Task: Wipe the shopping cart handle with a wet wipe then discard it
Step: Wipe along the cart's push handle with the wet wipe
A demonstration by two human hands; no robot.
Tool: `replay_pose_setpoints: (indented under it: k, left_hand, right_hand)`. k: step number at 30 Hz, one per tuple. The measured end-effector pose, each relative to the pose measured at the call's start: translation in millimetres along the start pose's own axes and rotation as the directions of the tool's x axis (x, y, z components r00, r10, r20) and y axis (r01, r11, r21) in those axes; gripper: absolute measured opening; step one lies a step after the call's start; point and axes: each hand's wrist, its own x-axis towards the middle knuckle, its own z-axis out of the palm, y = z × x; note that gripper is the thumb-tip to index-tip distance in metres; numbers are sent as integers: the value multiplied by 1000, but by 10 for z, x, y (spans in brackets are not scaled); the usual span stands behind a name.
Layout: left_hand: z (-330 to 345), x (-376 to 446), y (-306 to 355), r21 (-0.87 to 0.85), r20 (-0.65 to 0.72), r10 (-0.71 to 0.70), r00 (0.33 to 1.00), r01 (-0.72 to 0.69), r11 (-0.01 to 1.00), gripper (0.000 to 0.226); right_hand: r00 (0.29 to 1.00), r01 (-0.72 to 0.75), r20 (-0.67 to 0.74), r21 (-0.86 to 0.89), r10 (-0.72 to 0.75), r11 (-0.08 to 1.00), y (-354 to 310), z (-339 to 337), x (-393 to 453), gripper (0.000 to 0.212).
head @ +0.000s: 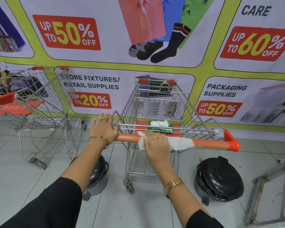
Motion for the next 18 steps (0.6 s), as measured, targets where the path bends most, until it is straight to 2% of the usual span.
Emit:
replay_pose_setpoints:
  k: [5,7,10,12,14,17,18]
  left_hand:
    - [-17,-18,47,-12,0,1,1000,-1,1000,57]
    - [-22,-24,57,-17,5,11,1000,-11,1000,57]
    - [-23,-20,61,-4,21,25,999,-25,1000,57]
    - [-25,-15,46,10,23,28,999,-29,1000,57]
    - [-19,-7,28,15,18,27,999,-28,1000,57]
    - [-22,-9,20,15,10,26,1000,-26,1000,57]
    - [-29,-9,22,5,12,25,1000,-25,1000,58]
  right_hand:
    - [966,-247,-84,-4,246,969,720,-269,-173,46]
    - [945,-307,-109,21,307,951,796,-285,-194,46]
    - [889,-421,-164,69,427,904,525,-218,-148,34]
    - [931,-325,-154,60,330,944,197,-107,-138,19]
    - [969,-242,-31,112,247,964,-119,-9,-98,21]
    - [965,-256,120,263,232,930,-425,32,33,29]
    - [955,-296,149,369,258,881,-482,3,76,31]
